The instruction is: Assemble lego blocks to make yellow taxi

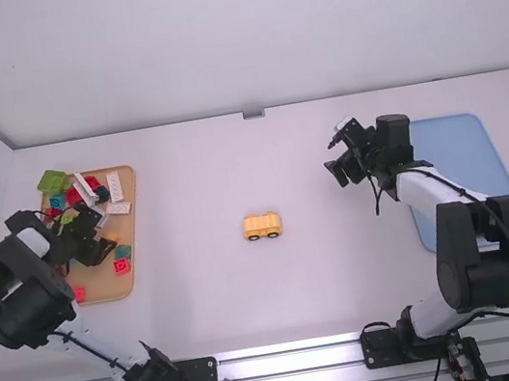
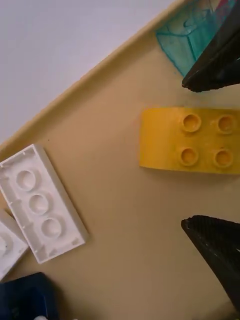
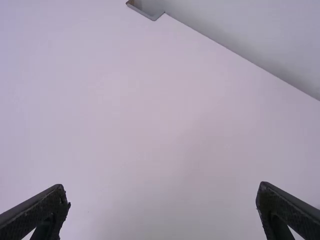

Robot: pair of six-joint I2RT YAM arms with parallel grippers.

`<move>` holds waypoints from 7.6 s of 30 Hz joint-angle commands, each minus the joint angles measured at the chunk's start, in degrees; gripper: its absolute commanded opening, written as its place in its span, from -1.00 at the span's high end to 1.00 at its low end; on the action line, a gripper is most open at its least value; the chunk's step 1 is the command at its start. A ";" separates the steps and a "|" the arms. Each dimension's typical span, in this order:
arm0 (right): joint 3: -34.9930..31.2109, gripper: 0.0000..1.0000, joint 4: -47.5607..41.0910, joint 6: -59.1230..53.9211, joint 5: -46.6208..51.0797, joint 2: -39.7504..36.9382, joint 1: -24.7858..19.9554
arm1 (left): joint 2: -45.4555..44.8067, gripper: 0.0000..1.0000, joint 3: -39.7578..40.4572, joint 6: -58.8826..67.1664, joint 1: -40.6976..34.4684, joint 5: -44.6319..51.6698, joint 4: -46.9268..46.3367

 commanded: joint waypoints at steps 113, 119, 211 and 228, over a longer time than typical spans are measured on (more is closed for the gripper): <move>-7.37 -0.98 12.07 -23.54 -37.55 14.47 10.47 | -11.79 0.97 -2.29 -4.92 -54.86 9.51 -3.63; -14.95 -0.98 28.28 -17.57 -37.59 13.57 11.04 | -11.79 0.97 -2.29 -0.79 -54.95 13.60 -4.81; -3.04 -0.03 36.79 -14.36 -39.28 36.43 19.28 | -11.79 0.97 -7.74 -15.67 -60.13 2.40 12.37; -3.06 -0.01 36.79 -15.21 -39.32 36.41 19.34 | -11.75 0.96 -6.64 -15.76 -60.22 2.71 8.81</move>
